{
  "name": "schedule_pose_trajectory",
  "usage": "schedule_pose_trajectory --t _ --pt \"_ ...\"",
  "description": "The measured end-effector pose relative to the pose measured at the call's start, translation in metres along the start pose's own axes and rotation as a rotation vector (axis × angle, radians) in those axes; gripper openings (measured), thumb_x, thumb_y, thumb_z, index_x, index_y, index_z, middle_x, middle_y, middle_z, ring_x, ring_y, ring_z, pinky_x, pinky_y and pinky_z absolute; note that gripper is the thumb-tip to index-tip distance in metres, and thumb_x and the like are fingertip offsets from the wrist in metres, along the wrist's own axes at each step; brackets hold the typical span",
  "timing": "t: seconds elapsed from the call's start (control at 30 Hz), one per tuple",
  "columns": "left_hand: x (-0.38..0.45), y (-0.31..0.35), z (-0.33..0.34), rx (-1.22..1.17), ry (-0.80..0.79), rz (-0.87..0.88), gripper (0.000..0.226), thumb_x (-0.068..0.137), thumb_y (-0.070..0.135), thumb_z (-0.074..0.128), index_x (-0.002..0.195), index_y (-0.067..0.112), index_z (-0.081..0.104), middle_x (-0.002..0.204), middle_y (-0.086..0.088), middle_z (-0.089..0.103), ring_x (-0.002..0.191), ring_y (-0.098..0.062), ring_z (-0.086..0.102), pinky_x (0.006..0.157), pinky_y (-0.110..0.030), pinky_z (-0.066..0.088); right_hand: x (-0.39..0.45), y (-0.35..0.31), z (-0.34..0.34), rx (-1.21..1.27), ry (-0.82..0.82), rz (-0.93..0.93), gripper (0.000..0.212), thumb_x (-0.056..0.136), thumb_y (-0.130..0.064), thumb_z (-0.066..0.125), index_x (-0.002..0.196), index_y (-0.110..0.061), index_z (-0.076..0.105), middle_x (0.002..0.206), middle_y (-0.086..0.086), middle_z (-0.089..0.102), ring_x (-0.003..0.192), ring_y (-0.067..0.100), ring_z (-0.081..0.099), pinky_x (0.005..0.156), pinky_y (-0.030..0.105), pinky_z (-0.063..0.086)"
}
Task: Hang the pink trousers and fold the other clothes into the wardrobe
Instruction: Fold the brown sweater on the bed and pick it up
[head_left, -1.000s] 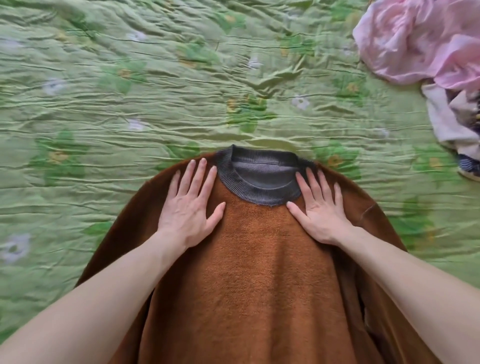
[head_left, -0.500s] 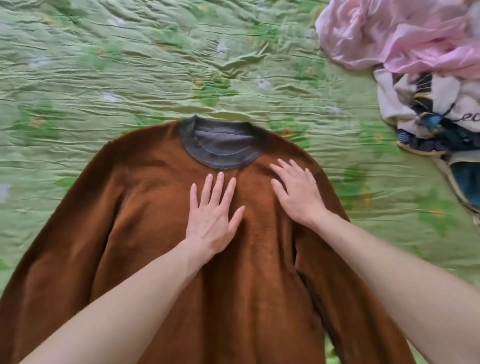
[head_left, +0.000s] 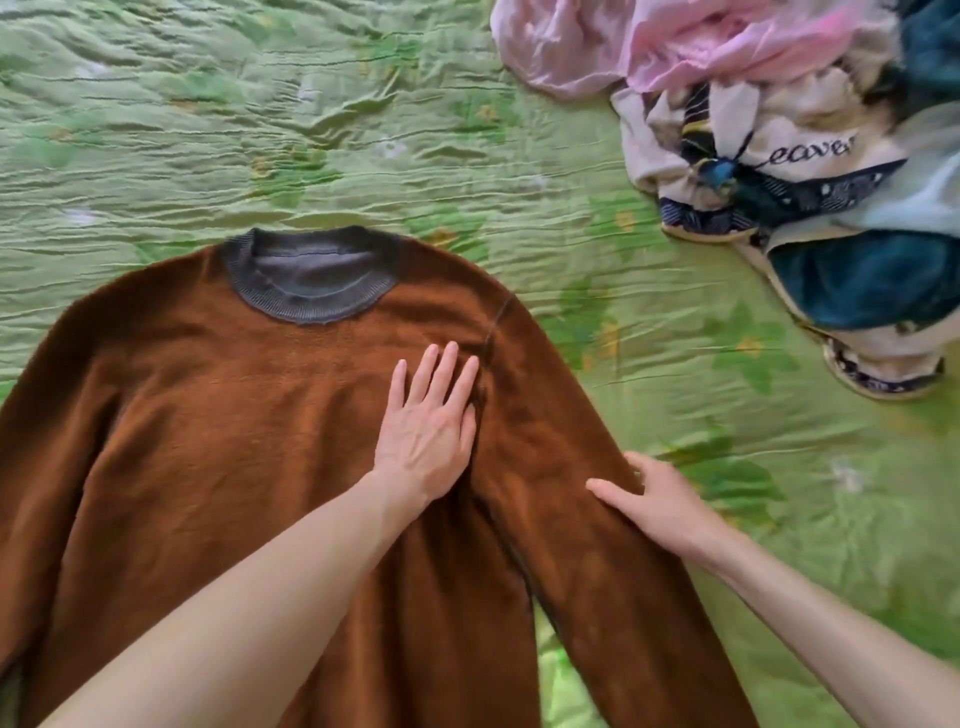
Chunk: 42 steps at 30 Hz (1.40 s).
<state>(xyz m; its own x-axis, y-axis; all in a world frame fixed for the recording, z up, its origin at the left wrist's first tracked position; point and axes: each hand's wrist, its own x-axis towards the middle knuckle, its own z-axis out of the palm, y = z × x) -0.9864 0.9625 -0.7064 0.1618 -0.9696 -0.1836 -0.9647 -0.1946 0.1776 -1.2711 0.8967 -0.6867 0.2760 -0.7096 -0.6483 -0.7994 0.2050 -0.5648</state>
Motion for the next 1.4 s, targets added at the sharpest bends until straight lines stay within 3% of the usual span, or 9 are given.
schedule_pose_trajectory --t 0.1,0.27,0.47,0.57,0.67,0.8,1.0,1.27,1.4 --pt "0.006 0.015 -0.004 -0.003 -0.006 0.016 0.070 0.105 0.058 0.004 0.167 0.027 0.016 0.175 -0.001 0.006 0.162 -0.021 -0.005 0.131 -0.050 -0.003 -0.005 0.015 -0.033 0.045 -0.098 0.031 0.036 0.089 -0.045 0.077 0.112 -0.017 0.077 0.103 -0.008 0.080 0.097 0.008 0.075 0.095 0.029 0.057" --pt "0.031 0.046 -0.015 -0.014 0.164 0.102 0.055 0.108 0.041 0.029 0.152 0.013 0.047 0.152 -0.011 0.052 0.152 -0.031 0.035 0.125 -0.053 0.027 0.003 -0.005 -0.114 0.114 0.147 -0.111 0.023 0.088 -0.032 0.081 0.089 -0.010 0.077 0.079 0.008 0.079 0.066 0.013 0.063 0.063 0.027 0.048" --pt "0.085 0.083 -0.038 0.141 0.021 0.271 0.082 0.094 0.008 0.052 0.166 0.017 0.014 0.174 -0.007 0.014 0.162 -0.028 0.003 0.131 -0.048 0.005 0.000 0.019 -0.131 0.105 -0.001 -0.027 0.021 0.092 -0.039 0.075 0.101 -0.021 0.074 0.088 0.002 0.080 0.076 0.011 0.070 0.070 0.026 0.050" --pt "0.099 0.096 -0.033 0.236 -0.060 0.318 0.081 0.094 0.013 0.060 0.164 0.016 0.019 0.162 -0.010 0.035 0.157 -0.031 0.020 0.130 -0.051 0.007 -0.008 0.052 -0.113 0.188 0.004 0.014 0.024 0.098 -0.046 0.063 0.101 -0.027 0.078 0.099 -0.015 0.075 0.095 -0.002 0.066 0.077 0.014 0.046" --pt "0.104 0.107 -0.032 0.336 -0.092 0.315 0.057 0.094 0.020 0.062 0.147 0.014 0.041 0.143 -0.015 0.047 0.138 -0.036 0.039 0.123 -0.053 0.022 -0.019 0.071 -0.108 0.323 0.042 -0.009 0.024 0.099 -0.037 0.063 0.094 -0.021 0.080 0.085 -0.016 0.075 0.079 -0.001 0.067 0.068 0.008 0.046" --pt "0.116 0.105 -0.040 0.193 0.010 0.176 0.035 0.098 0.015 0.055 0.132 0.008 0.052 0.138 -0.017 0.048 0.132 -0.040 0.041 0.116 -0.056 0.028 -0.023 0.073 -0.132 0.437 0.044 0.004 0.043 0.098 -0.040 0.066 0.095 0.002 0.071 0.080 0.010 0.065 0.075 0.022 0.056 0.060 0.028 0.043" --pt "0.121 0.117 -0.031 0.088 0.122 0.012 0.054 0.090 0.007 0.054 0.142 0.009 0.042 0.142 -0.017 0.044 0.133 -0.041 0.039 0.119 -0.052 0.025 -0.003 0.077 -0.178 0.501 0.233 0.003 0.034 0.092 -0.048 0.073 0.104 -0.017 0.075 0.097 0.008 0.072 0.085 0.022 0.060 0.069 0.034 0.046" --pt "0.069 0.173 0.005 0.055 0.157 0.381 0.052 0.105 0.048 0.035 0.147 0.021 0.048 0.142 -0.010 0.050 0.132 -0.034 0.043 0.113 -0.051 0.030 -0.020 0.149 -0.153 0.168 0.134 0.018 0.041 0.084 -0.042 0.077 0.118 -0.023 0.065 0.108 0.000 0.073 0.102 0.014 0.070 0.083 0.024 0.051" --pt "0.060 0.181 0.029 0.100 -0.210 0.313 0.086 0.092 0.084 0.016 0.165 0.042 -0.003 0.175 -0.004 -0.002 0.160 -0.037 -0.009 0.116 -0.078 0.001 -0.024 0.144 -0.151 0.259 0.089 0.026 0.013 0.098 -0.019 0.069 0.110 -0.017 0.067 0.104 0.002 0.077 0.096 0.016 0.072 0.074 0.015 0.056"
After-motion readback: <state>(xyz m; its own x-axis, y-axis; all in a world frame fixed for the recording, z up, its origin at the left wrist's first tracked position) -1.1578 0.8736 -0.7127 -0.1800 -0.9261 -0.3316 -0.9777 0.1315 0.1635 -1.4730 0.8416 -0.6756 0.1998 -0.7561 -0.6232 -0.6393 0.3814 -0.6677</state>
